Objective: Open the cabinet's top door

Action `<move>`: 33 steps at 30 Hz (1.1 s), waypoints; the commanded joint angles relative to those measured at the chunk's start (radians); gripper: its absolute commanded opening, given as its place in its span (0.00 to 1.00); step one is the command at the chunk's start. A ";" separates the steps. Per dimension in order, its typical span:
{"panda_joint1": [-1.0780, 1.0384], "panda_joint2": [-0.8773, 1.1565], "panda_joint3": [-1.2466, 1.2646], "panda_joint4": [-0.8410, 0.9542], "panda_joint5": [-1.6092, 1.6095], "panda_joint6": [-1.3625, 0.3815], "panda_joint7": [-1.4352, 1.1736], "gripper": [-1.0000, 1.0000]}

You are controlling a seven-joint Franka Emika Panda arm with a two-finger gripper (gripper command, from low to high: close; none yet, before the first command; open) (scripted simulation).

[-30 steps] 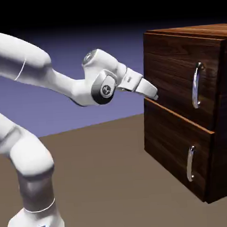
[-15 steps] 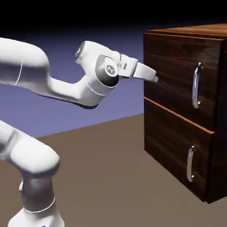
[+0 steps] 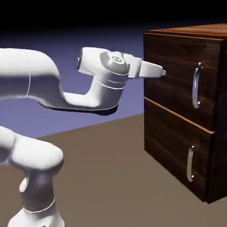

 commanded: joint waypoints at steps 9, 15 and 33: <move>0.143 -0.061 -0.160 0.067 -0.391 -0.026 0.276 0.50; 0.239 -0.101 -0.266 0.111 -0.652 -0.043 0.460 0.50; 0.510 -0.094 -0.489 0.283 -1.018 -0.100 0.738 0.00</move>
